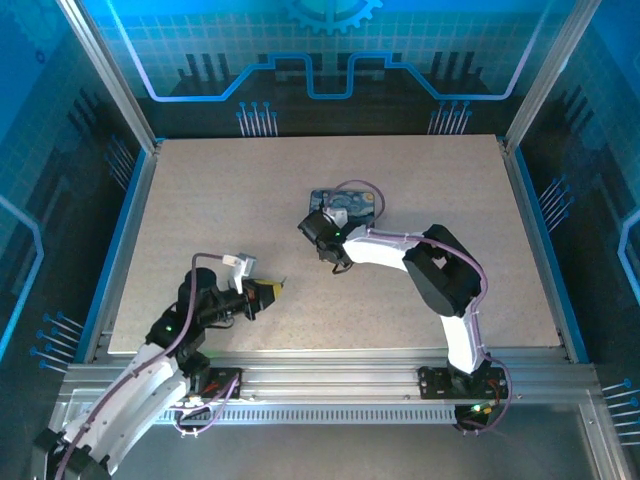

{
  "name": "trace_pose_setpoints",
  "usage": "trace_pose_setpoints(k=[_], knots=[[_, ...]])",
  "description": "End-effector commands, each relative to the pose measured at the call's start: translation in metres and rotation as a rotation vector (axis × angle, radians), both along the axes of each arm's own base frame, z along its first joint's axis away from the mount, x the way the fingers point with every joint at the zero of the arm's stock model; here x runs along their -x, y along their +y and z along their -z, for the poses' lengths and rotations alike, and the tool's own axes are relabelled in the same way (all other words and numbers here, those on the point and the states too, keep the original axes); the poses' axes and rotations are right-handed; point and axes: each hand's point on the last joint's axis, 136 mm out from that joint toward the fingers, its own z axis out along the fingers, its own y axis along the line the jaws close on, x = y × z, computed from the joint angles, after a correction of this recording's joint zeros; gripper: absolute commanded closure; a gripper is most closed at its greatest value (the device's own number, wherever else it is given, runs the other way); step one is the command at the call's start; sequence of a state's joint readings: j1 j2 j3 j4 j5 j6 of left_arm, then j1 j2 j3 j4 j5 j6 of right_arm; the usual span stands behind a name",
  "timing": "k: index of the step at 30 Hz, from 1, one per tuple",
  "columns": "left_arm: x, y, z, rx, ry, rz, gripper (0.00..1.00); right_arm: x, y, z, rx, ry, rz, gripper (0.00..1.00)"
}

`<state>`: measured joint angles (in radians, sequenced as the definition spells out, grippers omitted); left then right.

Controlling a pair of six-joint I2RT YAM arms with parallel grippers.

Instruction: Unlock the padlock with the key

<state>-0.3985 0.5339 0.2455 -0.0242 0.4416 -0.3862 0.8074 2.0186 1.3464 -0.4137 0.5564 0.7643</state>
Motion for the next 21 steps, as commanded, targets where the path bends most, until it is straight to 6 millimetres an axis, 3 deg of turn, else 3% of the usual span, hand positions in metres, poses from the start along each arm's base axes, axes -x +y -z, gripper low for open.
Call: trace_pose_setpoints(k=[1,9,21], knots=[[-0.008,-0.005,-0.003,0.007,-0.038,0.004,1.00,0.006,0.008,-0.031,-0.053,0.043,-0.068,0.92],[-0.029,-0.037,0.003,-0.062,-0.134,0.011,1.00,0.017,0.019,-0.051,-0.267,0.130,-0.100,0.96],[-0.075,-0.074,0.028,0.063,-0.143,-0.012,1.00,0.026,0.032,-0.054,-0.551,0.263,-0.109,0.99]])
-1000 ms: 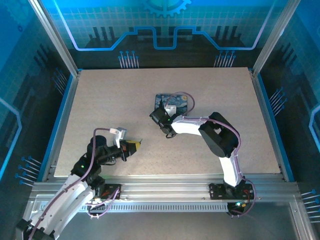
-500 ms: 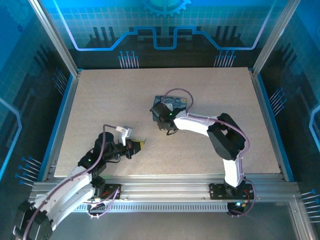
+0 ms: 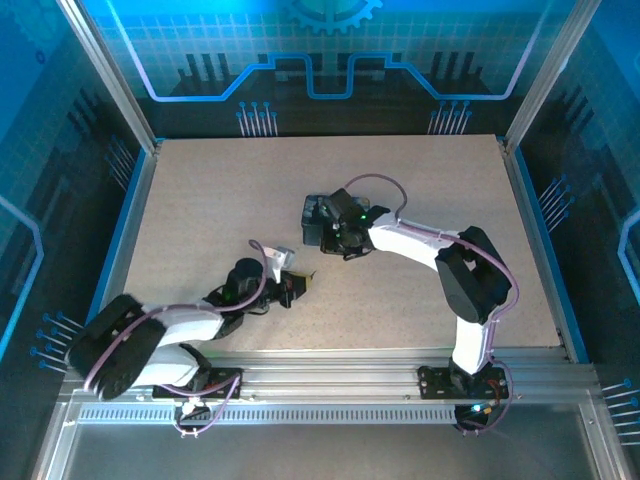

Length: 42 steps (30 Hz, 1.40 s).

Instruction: Unlock the padlock with the key

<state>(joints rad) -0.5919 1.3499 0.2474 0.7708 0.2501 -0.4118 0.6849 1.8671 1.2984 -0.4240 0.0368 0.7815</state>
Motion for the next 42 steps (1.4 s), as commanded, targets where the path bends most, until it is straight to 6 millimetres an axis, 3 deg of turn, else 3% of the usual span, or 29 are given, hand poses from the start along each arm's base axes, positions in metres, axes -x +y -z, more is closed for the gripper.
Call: trace_pose_setpoints(k=[1,9,16,22,31,42], knots=[[-0.022,-0.014,-0.034,0.135,-0.153,-0.024,1.00,0.002,0.012,-0.022,-0.158,0.022,0.000,1.00],[-0.046,-0.028,-0.012,0.181,-0.167,-0.020,1.00,0.002,0.011,-0.032,-0.260,0.046,0.031,1.00],[-0.060,-0.016,-0.003,0.177,-0.141,-0.037,1.00,0.001,0.011,-0.034,-0.323,0.072,0.051,1.00],[-0.058,-0.010,-0.004,0.180,-0.156,0.038,1.00,-0.001,0.010,-0.040,-0.362,0.079,0.047,1.00],[-0.056,-0.017,-0.005,0.186,-0.176,0.134,1.00,0.001,0.006,-0.059,-0.409,0.068,0.044,1.00],[-0.064,-0.017,-0.004,0.188,-0.175,0.124,1.00,0.005,0.005,-0.062,-0.419,0.073,0.037,1.00]])
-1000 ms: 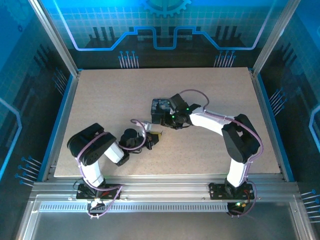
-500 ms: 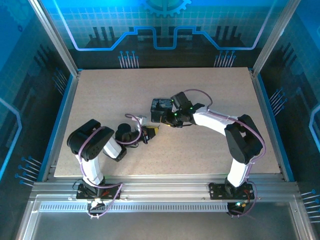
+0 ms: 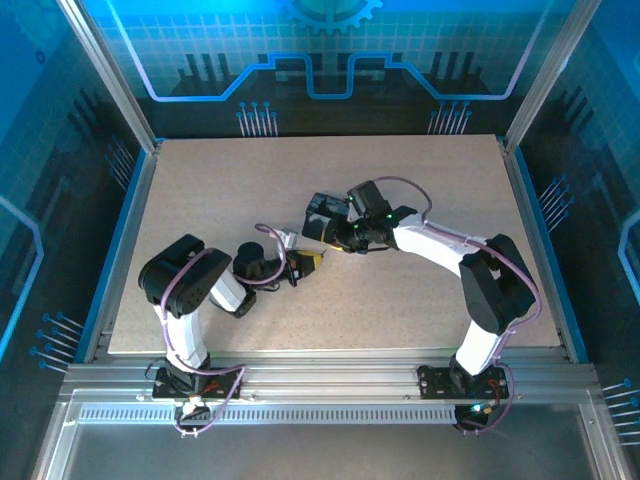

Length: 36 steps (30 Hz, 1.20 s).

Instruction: Unlock the padlock with the key

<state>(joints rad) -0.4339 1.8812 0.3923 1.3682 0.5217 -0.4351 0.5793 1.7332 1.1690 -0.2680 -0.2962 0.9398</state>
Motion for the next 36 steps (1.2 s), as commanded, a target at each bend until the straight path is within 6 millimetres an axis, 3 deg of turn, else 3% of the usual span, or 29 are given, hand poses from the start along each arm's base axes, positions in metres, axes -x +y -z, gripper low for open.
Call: trace_pose_setpoints(k=[1,36], knots=[[-0.004,0.000,-0.006,0.002,-0.057,0.020,1.00,-0.003,0.001,-0.021,-0.055,-0.044,-0.006,1.00],[-0.017,-0.006,-0.019,0.049,-0.064,0.057,1.00,0.008,0.013,-0.022,-0.133,-0.012,-0.051,1.00]])
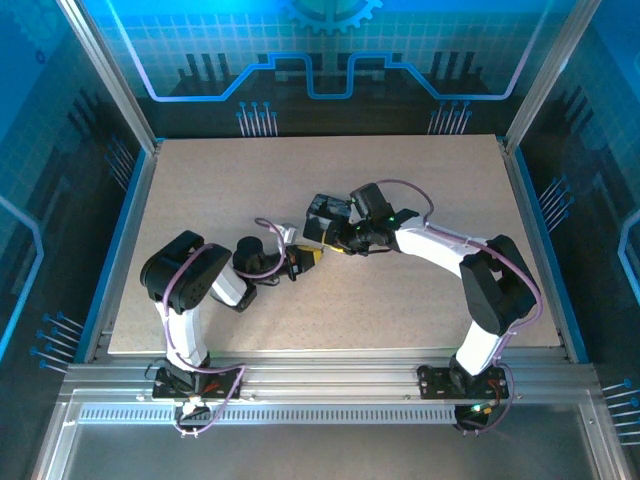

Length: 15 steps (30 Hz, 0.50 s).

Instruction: Unlock the padlock with the key

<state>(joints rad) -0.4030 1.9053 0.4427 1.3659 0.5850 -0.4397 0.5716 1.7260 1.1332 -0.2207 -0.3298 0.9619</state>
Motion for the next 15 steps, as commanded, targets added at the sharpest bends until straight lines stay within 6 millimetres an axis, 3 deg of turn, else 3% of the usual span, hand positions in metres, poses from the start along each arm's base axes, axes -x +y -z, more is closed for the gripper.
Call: trace_pose_setpoints(k=[1,15], knots=[[-0.007,-0.005,-0.013,0.026,-0.052,0.024,1.00,0.006,0.013,-0.024,-0.098,-0.026,-0.058,1.00],[-0.015,0.006,-0.018,0.018,-0.071,-0.046,1.00,0.016,0.003,-0.020,-0.040,-0.004,-0.115,1.00]])
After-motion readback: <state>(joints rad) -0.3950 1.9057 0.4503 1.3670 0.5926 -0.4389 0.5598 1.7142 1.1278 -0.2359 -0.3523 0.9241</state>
